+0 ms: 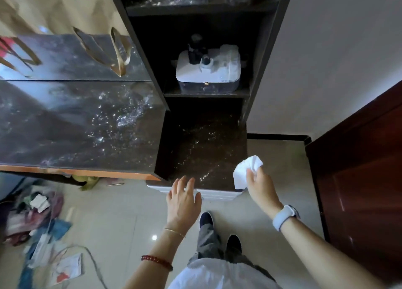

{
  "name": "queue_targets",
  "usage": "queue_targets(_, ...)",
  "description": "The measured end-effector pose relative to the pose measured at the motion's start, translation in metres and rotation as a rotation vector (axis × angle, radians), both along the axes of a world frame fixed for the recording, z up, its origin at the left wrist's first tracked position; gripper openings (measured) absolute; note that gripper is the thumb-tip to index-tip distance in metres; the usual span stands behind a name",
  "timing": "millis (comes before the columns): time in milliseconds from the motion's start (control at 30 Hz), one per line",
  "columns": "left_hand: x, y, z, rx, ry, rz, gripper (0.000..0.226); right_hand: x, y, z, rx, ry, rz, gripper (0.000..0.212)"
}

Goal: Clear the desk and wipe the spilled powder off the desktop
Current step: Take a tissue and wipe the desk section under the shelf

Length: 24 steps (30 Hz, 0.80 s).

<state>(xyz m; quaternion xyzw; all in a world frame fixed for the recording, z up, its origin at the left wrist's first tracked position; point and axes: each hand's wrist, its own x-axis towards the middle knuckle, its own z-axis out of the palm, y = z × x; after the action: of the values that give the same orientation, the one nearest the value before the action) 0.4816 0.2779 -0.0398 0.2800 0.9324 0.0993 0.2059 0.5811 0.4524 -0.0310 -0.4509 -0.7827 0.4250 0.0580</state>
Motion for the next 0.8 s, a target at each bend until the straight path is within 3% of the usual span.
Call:
queue_targets(100, -0.026, 0.011, -0.03, -0.052, -0.022, -0.03, 0.054, -0.029, 0.018, -0.023, 0.103, 0.033, -0.168, 0.02)
queue_targets(167, -0.043, 0.018, -0.052, -0.079, -0.023, -0.04, 0.055, -0.043, 0.022, -0.046, 0.212, 0.107, -0.135, 0.013)
queue_targets(267, -0.061, 0.026, -0.084, -0.099, -0.038, -0.038, 0.057, -0.04, 0.014, -0.098, 0.333, 0.137, 0.173, 0.032)
queue_targets(400, -0.068, 0.032, -0.115, -0.089, -0.033, -0.031, 0.059, 0.005, -0.006, -0.155, 0.351, -0.302, 0.702, 0.042)
queue_targets(600, -0.076, 0.034, -0.162, -0.052, 0.084, -0.005, 0.059, -0.023, -0.022, -0.167, 0.356, -0.249, 0.412, 0.051)
queue_targets(733, -0.082, 0.035, -0.182, -0.005, 0.112, 0.027, 0.06, -0.046, -0.005, -0.188, 0.476, -0.322, 0.528, 0.058)
queue_targets(800, -0.083, 0.036, -0.19, 0.008, 0.164, 0.033, 0.06, -0.072, 0.03, -0.198, 0.542, -0.361, 0.47, 0.057)
